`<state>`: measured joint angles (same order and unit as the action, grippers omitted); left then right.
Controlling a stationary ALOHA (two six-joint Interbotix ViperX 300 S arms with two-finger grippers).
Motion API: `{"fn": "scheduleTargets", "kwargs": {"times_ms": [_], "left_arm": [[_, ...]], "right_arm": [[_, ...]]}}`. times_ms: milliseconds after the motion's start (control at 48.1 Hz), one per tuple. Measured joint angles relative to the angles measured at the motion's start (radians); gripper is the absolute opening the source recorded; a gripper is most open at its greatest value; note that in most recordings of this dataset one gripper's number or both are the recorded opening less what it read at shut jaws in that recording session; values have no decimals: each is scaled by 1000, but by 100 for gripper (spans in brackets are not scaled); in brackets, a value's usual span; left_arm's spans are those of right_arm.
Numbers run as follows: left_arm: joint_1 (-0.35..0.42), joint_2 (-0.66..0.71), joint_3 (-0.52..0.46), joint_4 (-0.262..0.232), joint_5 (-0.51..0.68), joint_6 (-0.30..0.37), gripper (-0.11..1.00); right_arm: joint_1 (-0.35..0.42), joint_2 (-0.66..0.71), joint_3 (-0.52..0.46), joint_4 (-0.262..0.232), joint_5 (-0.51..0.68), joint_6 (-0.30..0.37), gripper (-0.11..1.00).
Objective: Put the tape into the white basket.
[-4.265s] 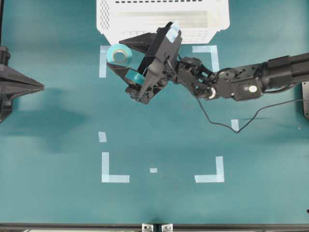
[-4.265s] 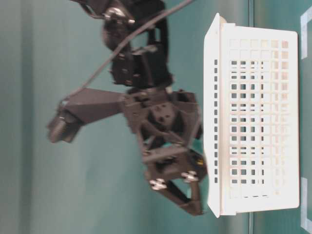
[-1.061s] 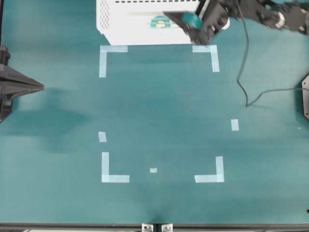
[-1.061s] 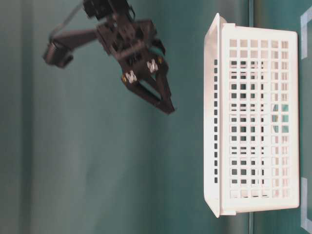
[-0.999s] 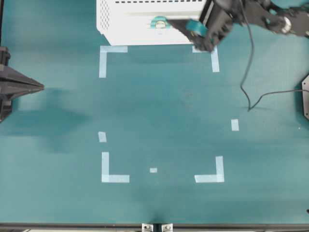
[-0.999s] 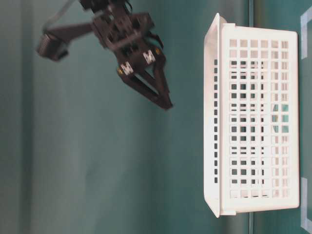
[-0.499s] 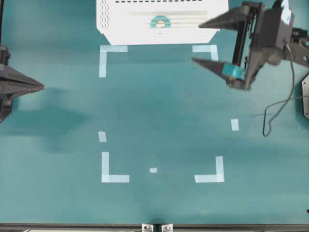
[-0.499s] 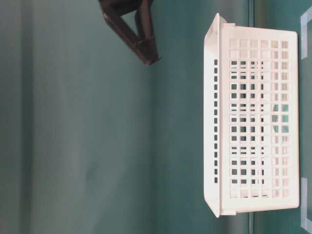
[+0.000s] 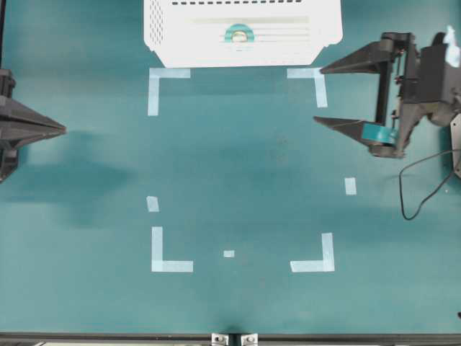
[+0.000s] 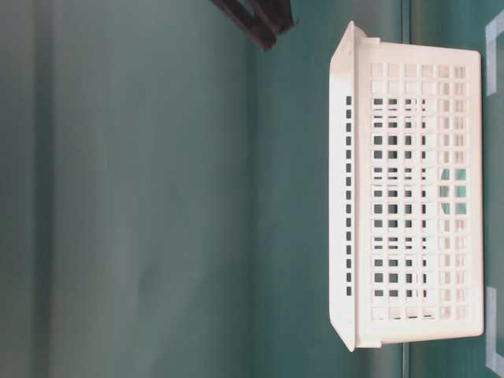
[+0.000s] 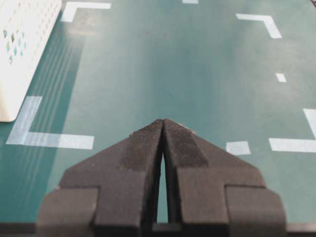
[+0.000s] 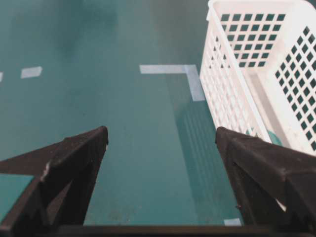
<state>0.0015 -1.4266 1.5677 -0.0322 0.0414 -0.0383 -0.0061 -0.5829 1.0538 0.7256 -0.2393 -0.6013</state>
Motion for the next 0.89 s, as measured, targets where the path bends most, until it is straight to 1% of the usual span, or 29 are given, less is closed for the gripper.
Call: {"fn": "scheduleTargets", "kwargs": {"times_ms": [270,728,895], "left_arm": [[0,2,0,0,0,0,-11],[0,2,0,0,0,0,-11],[-2,2,0,0,0,0,-11]], "right_arm": [[11,-189,101,0,5,2,99],[11,-492,261,0,81,3,99],[12,-572,310,0,100,31,99]]}}
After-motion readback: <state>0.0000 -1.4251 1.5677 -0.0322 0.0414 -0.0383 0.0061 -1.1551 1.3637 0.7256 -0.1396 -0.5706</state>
